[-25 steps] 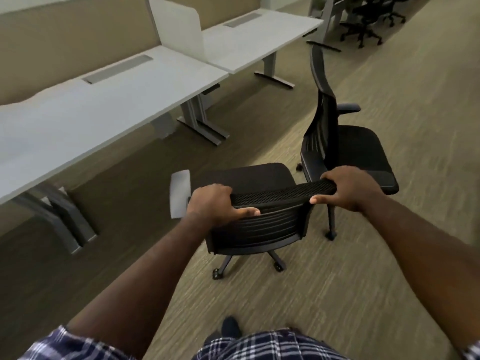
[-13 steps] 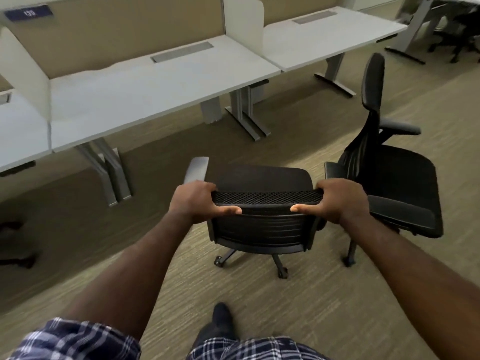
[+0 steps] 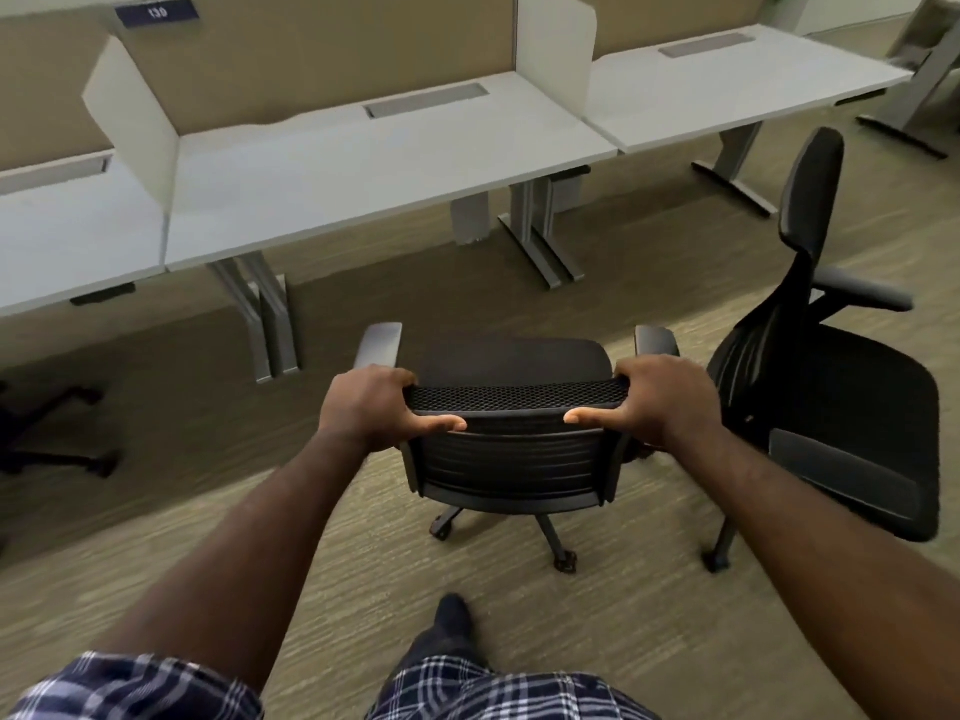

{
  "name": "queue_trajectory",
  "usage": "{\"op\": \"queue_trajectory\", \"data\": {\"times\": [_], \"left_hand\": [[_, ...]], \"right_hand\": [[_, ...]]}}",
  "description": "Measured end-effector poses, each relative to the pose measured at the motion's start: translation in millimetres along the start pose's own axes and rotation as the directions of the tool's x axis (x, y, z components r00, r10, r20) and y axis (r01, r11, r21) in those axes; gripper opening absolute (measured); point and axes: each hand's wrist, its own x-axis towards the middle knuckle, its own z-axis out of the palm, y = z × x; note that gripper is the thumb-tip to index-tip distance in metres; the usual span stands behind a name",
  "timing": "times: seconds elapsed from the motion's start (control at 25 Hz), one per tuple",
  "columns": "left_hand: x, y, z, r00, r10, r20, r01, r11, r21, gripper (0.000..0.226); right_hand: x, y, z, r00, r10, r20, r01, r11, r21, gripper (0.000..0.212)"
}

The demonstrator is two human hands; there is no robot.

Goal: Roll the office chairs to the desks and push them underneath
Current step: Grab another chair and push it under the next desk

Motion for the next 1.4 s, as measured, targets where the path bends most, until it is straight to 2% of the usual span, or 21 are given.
{"op": "queue_trajectory", "data": {"times": [0.72, 1.08, 1.4], "left_hand": [[-9, -71, -8, 0.969, -0.245, -0.015, 0.245, 0.969, 0.036, 0.092], [31, -143, -8, 0.966, -0.25, -0.06, 0.253, 0.966, 0.053, 0.089], [83, -214, -13, 0.962, -0.259, -0.083, 0.266, 0.959, 0.092, 0.088]], "right_hand": [[94, -57, 27, 0.971, -0.238, -0.001, 0.238, 0.97, 0.043, 0.092], [169, -105, 46, 0.964, -0.265, 0.013, 0.265, 0.964, 0.026, 0.099], [251, -155, 63, 0.961, -0.272, 0.045, 0.271, 0.962, 0.029, 0.097]]}}
